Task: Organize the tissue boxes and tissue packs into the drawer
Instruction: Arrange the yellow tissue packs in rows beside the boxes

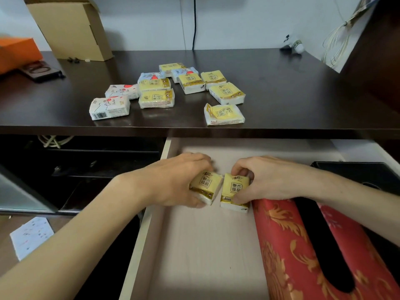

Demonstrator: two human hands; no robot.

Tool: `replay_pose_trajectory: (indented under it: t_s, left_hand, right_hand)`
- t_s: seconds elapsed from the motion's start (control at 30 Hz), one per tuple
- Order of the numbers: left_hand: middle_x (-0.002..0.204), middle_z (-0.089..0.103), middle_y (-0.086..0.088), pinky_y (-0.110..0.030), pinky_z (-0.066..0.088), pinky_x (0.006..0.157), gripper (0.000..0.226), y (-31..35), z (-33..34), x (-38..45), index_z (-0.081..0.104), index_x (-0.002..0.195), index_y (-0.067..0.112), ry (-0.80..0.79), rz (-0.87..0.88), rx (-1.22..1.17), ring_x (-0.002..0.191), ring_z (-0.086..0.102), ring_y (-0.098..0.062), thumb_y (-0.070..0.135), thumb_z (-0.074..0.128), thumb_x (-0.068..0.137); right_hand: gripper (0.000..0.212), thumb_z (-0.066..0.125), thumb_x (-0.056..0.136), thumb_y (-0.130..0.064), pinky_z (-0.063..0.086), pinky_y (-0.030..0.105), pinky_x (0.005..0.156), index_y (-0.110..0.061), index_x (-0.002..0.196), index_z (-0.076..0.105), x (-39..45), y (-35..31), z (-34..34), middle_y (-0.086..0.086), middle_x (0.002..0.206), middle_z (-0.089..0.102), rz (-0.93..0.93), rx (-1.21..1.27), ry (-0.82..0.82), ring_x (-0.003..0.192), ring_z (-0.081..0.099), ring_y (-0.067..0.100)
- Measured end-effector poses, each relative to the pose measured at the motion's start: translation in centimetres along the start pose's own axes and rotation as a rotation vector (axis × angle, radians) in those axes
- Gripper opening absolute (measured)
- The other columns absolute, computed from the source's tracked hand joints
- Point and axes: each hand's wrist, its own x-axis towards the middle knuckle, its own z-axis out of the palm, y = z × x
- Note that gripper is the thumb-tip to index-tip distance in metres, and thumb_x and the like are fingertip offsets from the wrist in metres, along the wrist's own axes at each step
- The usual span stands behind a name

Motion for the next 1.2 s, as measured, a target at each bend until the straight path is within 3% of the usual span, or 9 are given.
replay_pose_trajectory:
  t_s: [0.13,0.3,0.5,0.8,1.0,1.1,1.2]
  left_hand:
    - [0.119,0.057,0.012,-0.038,0.049,0.090,0.051,0.2,0.7,0.8,0.054,0.124,0.034,0.009,0.005,0.147,0.114,0.054,-0.013,0.044,0.070,0.077]
    - [0.101,0.054,0.008,-0.036,0.047,0.083,0.052,0.2,0.8,1.4,0.058,0.112,0.030,0.045,-0.019,0.254,0.099,0.055,-0.016,0.060,0.070,0.072]
    - [0.099,0.049,0.010,-0.031,0.040,0.077,0.060,-0.4,1.1,1.1,0.058,0.115,0.030,0.070,-0.023,0.250,0.100,0.053,-0.015,0.070,0.065,0.071]
    - [0.102,0.053,0.010,-0.031,0.038,0.078,0.060,-0.4,0.9,1.3,0.058,0.116,0.030,0.068,-0.026,0.236,0.101,0.053,-0.014,0.070,0.065,0.072]
    - [0.105,0.055,0.009,-0.031,0.039,0.078,0.060,0.0,0.7,1.0,0.057,0.120,0.030,0.075,-0.025,0.245,0.102,0.054,-0.015,0.068,0.064,0.074]
    - [0.106,0.054,0.010,-0.031,0.042,0.079,0.060,0.1,0.6,0.9,0.057,0.120,0.031,0.079,-0.027,0.243,0.104,0.054,-0.015,0.070,0.062,0.075]
    - [0.106,0.054,0.011,-0.029,0.037,0.071,0.057,0.2,0.4,0.6,0.058,0.118,0.031,0.111,-0.039,0.236,0.103,0.054,-0.013,0.072,0.056,0.077]
  right_hand:
    - [0.074,0.074,0.050,-0.074,0.060,0.043,0.087,-0.042,0.114,0.057,0.5,-0.6,-1.0,-0.015,0.109,0.068,-0.016,-0.051,-0.113,0.094,0.067,0.010]
    - [0.069,0.082,0.056,-0.061,0.054,0.038,0.076,-0.038,0.115,0.055,1.5,-1.6,0.1,-0.013,0.101,0.061,-0.078,-0.259,-0.013,0.091,0.061,0.016]
    - [0.060,0.084,0.062,-0.044,0.054,0.039,0.078,-0.037,0.116,0.059,2.3,-1.2,0.7,-0.011,0.103,0.061,-0.091,-0.173,0.046,0.094,0.060,0.019]
    - [0.062,0.083,0.066,-0.042,0.054,0.039,0.078,-0.037,0.121,0.057,2.9,-1.1,1.0,-0.008,0.105,0.063,-0.086,-0.175,0.080,0.095,0.061,0.022]
    - [0.051,0.081,0.064,-0.040,0.044,0.034,0.063,-0.036,0.108,0.055,2.5,-1.3,1.0,-0.009,0.095,0.062,-0.081,-0.170,0.086,0.086,0.060,0.018]
    - [0.061,0.081,0.064,-0.045,0.038,0.033,0.059,-0.033,0.116,0.051,2.4,-1.1,1.0,-0.012,0.095,0.055,-0.084,-0.166,0.107,0.087,0.057,0.016]
    - [0.076,0.081,0.064,-0.049,0.040,0.033,0.066,-0.031,0.131,0.051,2.3,-1.0,1.0,-0.015,0.103,0.053,-0.091,-0.132,0.142,0.094,0.054,0.013]
